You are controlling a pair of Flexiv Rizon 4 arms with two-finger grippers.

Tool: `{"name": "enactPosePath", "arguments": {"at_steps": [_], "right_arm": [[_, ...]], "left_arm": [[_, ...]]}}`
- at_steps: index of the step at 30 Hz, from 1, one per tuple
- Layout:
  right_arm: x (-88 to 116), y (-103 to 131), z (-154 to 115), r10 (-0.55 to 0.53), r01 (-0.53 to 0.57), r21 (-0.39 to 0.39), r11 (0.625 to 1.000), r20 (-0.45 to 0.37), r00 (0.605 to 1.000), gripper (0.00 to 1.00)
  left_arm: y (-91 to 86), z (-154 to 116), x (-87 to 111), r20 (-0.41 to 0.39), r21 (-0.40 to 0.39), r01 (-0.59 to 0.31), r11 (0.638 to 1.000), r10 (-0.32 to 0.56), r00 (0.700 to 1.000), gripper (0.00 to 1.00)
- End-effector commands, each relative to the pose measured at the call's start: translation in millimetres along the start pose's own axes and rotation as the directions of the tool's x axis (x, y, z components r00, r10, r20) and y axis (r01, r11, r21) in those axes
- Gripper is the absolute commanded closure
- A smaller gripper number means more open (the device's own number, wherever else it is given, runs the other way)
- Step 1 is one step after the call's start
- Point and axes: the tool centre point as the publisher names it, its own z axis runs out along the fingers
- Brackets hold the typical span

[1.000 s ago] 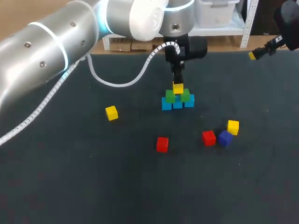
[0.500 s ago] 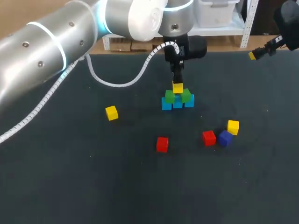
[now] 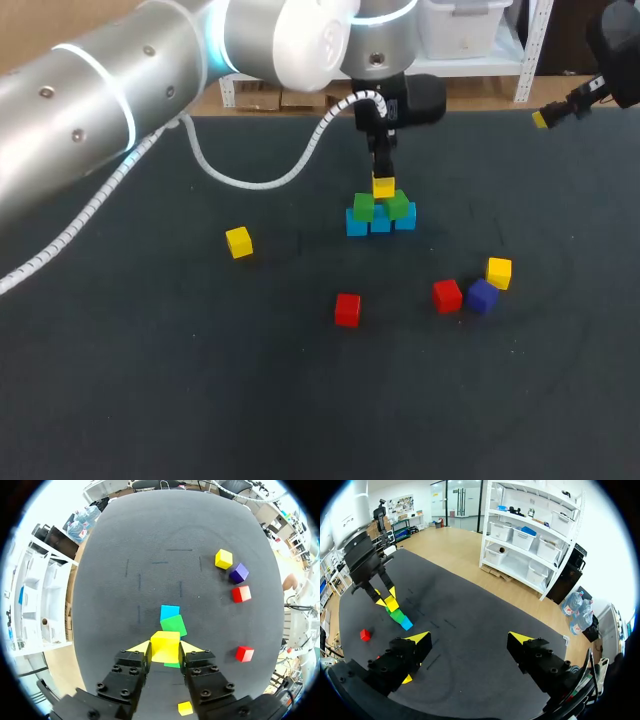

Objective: Place the blue cubes, place green cubes on the blue cubes, place the yellow cubes on the green cubes, then place the red cubes on the yellow cubes, and place purple cube on the red cubes.

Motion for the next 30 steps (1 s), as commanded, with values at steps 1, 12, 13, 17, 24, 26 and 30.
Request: {"name": "enactPosePath", "arguments": {"at_steps": [1,12,13,17,24,26,30], "right_arm": [[0.1,0.6,-0.5,0.001,-0.001,0.003,1.0,0.0,1.0,0.0],[0.1,0.6,-0.5,0.001,-0.001,0.003,1.0,0.0,1.0,0.0],[0.1,0.6,-0.5,0.001,-0.001,0.003,1.0,0.0,1.0,0.0],[0.1,0.6,-0.5,0.001,-0.001,0.003,1.0,0.0,1.0,0.0],[0.1,0.6,-0.5,0.001,-0.001,0.003,1.0,0.0,1.0,0.0],[0.1,0.6,-0.5,0.001,-0.001,0.003,1.0,0.0,1.0,0.0],[0.1,0.6,-0.5,0.001,-0.001,0.003,1.0,0.0,1.0,0.0]], "left_arm": [[-11.6,-2.1,6.1,0.01,-0.034,0.006,0.999,-0.006,1.0,1.0],[-17.7,-8.7,15.1,-0.008,-0.136,0.025,0.99,-0.026,1.0,1.0],[-19.6,-9.4,15.4,-0.007,-0.136,0.027,0.99,-0.028,1.0,1.0],[-28.8,-6.9,13.3,-0.006,-0.131,0.024,0.991,-0.025,1.0,1.0],[-28.0,-0.1,9.6,-0.014,-0.138,0.032,0.99,-0.034,0.999,1.0],[-24.8,1.6,9.0,-0.015,-0.144,0.039,0.989,-0.041,0.999,1.0],[-16.2,-0.7,7.3,-0.013,-0.16,0.055,0.986,-0.058,0.998,1.0]]}}
